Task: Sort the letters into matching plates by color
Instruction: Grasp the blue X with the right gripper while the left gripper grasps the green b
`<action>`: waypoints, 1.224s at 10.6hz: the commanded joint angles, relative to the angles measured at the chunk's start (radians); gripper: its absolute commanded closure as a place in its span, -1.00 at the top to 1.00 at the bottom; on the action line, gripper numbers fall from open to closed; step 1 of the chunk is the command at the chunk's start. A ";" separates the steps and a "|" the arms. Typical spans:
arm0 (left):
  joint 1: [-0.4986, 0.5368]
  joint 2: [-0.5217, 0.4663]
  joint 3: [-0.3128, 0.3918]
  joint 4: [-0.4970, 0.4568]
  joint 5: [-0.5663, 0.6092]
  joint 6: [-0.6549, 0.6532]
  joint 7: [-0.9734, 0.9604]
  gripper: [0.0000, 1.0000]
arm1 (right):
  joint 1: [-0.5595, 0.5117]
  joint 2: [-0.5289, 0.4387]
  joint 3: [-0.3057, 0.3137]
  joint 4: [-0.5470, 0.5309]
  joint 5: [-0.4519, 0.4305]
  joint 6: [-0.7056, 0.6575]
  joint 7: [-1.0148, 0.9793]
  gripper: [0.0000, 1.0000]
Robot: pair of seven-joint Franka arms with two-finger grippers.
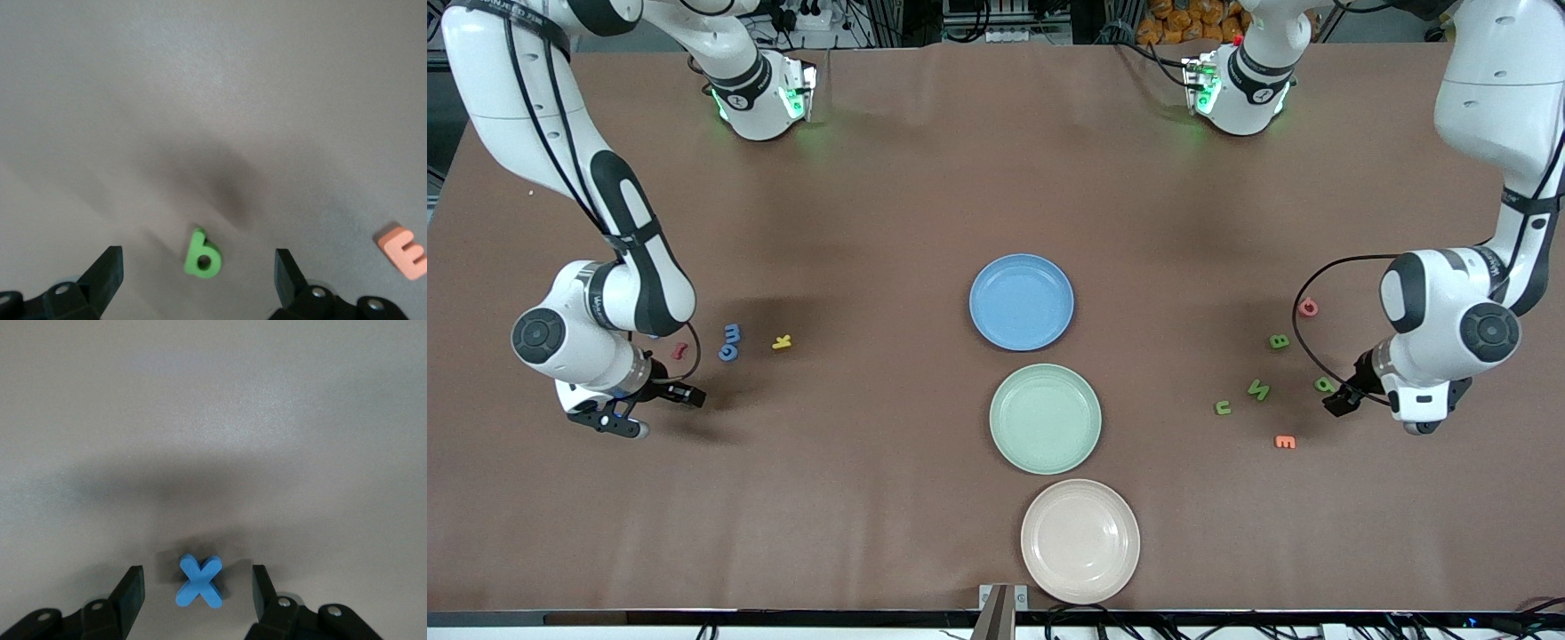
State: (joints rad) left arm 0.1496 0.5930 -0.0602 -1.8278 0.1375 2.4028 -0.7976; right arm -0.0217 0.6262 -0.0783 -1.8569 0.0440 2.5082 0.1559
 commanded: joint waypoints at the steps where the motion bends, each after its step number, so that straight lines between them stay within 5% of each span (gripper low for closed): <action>1: -0.012 0.050 0.000 0.036 0.047 0.029 -0.080 1.00 | -0.011 0.013 0.008 0.025 0.019 -0.037 -0.012 0.45; 9: 0.007 0.064 -0.010 0.030 0.039 0.036 -0.029 1.00 | -0.006 0.017 0.002 0.021 0.019 -0.034 -0.032 0.06; 13: 0.076 0.048 -0.070 -0.005 0.037 0.036 0.021 1.00 | -0.009 0.021 0.002 0.010 0.019 -0.012 -0.073 -0.53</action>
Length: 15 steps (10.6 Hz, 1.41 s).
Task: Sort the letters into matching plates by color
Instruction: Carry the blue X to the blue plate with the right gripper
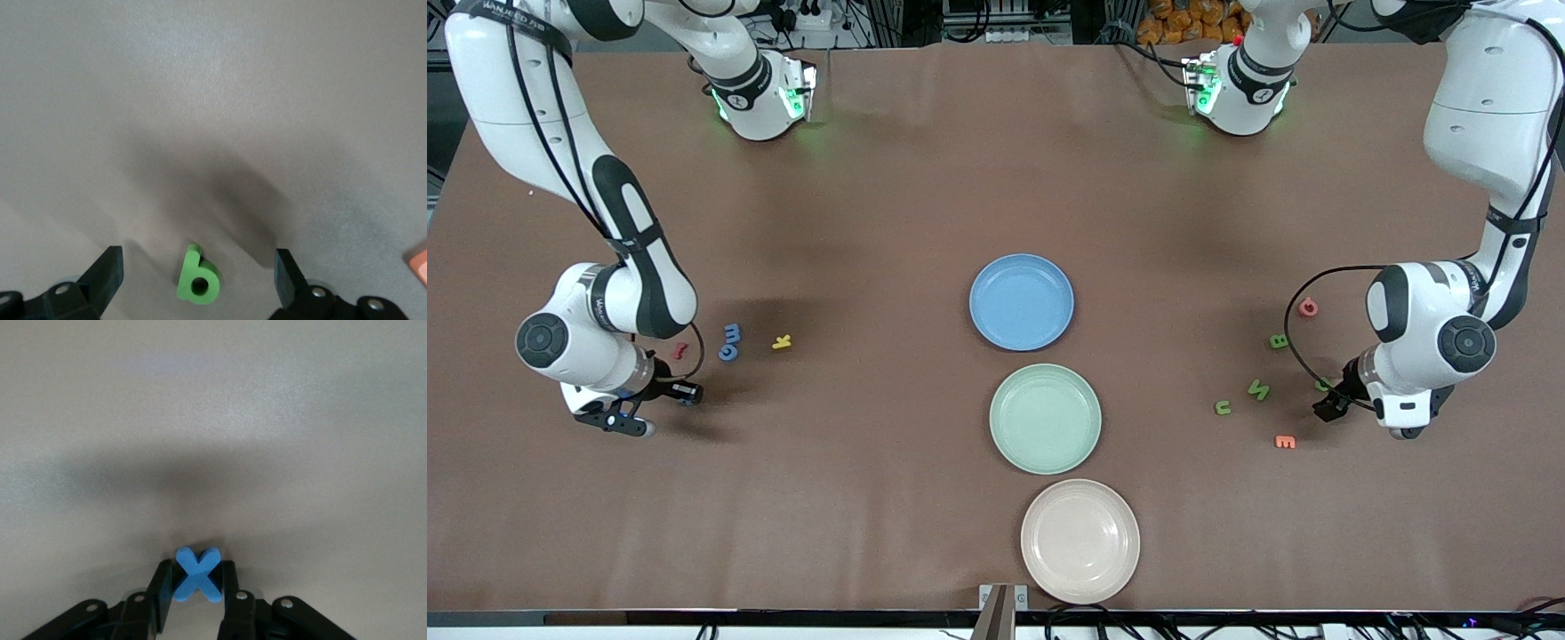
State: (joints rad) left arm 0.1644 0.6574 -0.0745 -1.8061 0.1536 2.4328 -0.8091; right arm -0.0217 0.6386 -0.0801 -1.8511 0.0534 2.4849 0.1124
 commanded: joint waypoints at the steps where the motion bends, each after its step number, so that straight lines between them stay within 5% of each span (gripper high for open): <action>1: 0.079 -0.021 -0.077 -0.035 0.021 0.006 0.033 1.00 | -0.007 0.009 0.003 0.004 0.009 0.009 -0.031 -0.91; 11: 0.086 -0.016 -0.083 -0.061 0.021 0.063 0.033 1.00 | 0.158 -0.188 0.013 -0.013 0.008 -0.244 0.110 -1.00; 13: 0.087 -0.022 -0.083 -0.061 0.021 0.063 0.033 -0.95 | 0.232 -0.189 0.031 -0.023 0.009 -0.257 0.156 -1.00; 15: 0.086 -0.022 -0.083 -0.061 0.018 0.063 0.021 -1.00 | 0.247 -0.189 0.159 -0.017 0.006 -0.248 0.359 -1.00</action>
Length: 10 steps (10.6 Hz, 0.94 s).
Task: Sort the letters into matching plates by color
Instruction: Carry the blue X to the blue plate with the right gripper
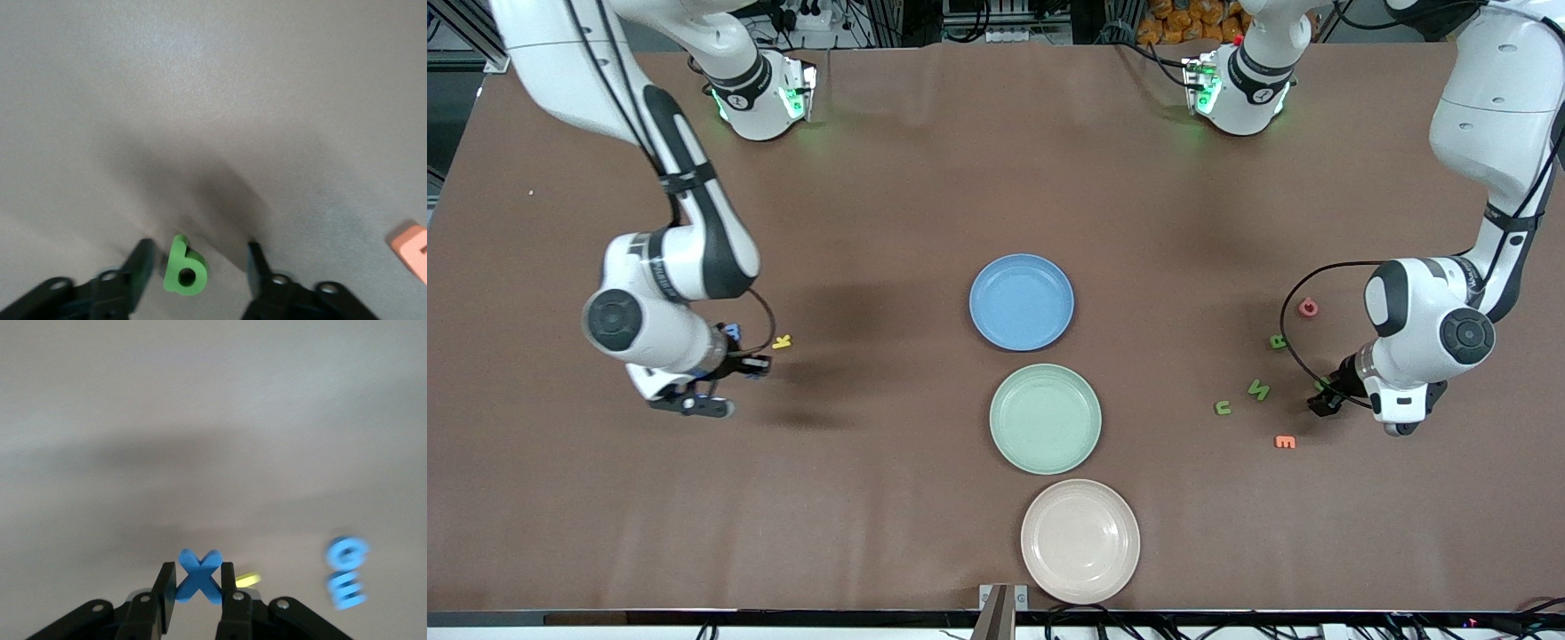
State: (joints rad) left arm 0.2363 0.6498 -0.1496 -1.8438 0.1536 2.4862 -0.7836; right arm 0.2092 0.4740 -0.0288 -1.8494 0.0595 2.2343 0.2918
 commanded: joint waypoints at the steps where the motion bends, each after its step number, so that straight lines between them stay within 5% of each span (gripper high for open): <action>1: 0.015 -0.016 -0.008 -0.025 0.018 0.010 -0.006 -1.00 | 0.021 -0.025 0.156 -0.014 0.000 0.008 0.241 -1.00; 3: 0.015 -0.022 -0.008 -0.032 0.018 0.010 -0.005 -1.00 | 0.071 -0.018 0.210 -0.017 -0.006 0.033 0.347 -1.00; 10: 0.008 -0.065 -0.051 -0.018 0.018 0.008 -0.003 -1.00 | 0.363 0.071 0.207 0.044 -0.015 0.114 0.670 -1.00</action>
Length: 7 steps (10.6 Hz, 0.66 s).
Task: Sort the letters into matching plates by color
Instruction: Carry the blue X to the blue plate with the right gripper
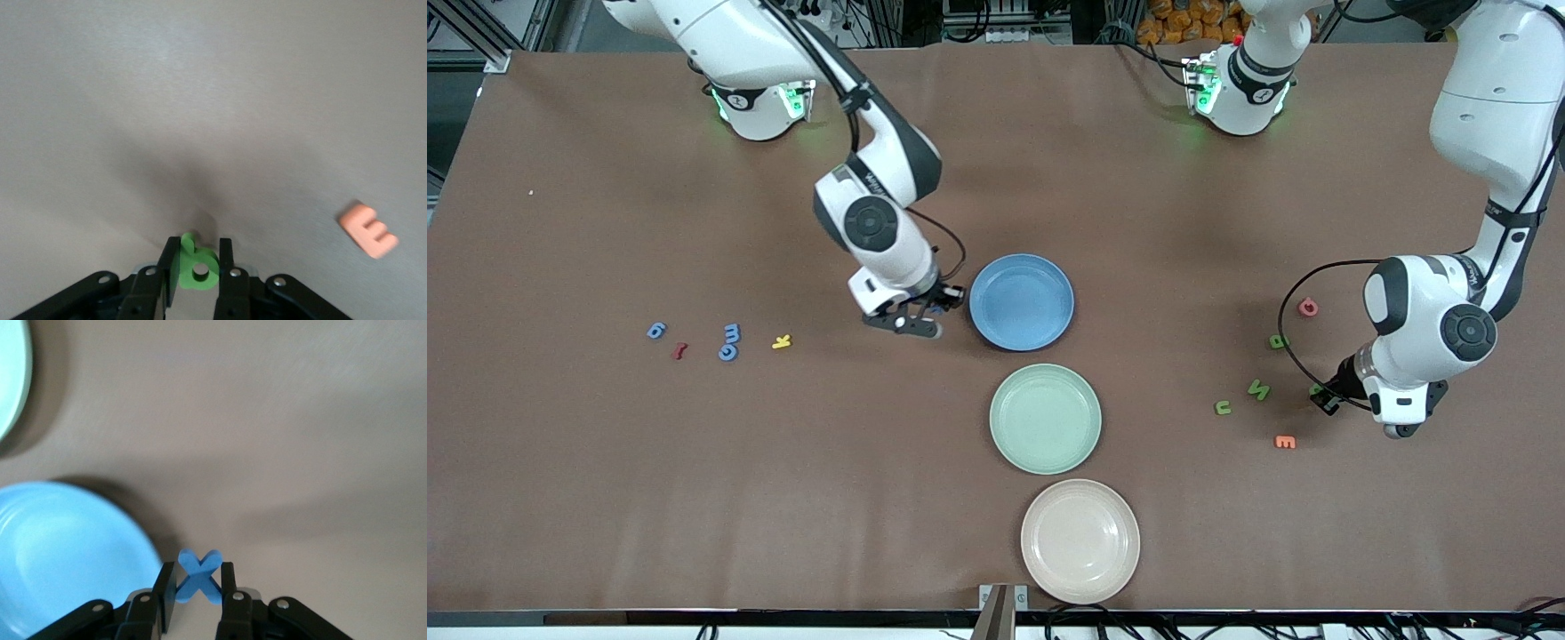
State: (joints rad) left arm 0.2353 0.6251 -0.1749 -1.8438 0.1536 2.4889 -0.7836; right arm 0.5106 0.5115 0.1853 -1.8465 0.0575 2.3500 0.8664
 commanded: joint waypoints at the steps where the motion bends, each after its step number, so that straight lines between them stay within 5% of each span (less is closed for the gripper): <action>1: 0.007 -0.042 -0.028 -0.017 0.020 0.005 -0.003 -1.00 | 0.090 0.041 -0.007 0.050 -0.013 -0.001 0.132 -1.00; 5: -0.002 -0.045 -0.104 0.012 0.018 0.005 -0.035 -1.00 | 0.161 0.076 -0.012 0.096 -0.015 -0.009 0.249 -1.00; 7: -0.014 -0.035 -0.165 0.021 0.020 0.005 -0.116 -1.00 | 0.175 0.094 -0.012 0.116 -0.016 -0.008 0.281 -0.51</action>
State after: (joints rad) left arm 0.2314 0.5946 -0.2839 -1.8251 0.1536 2.4898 -0.8072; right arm 0.6663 0.5719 0.1829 -1.7795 0.0558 2.3519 1.0948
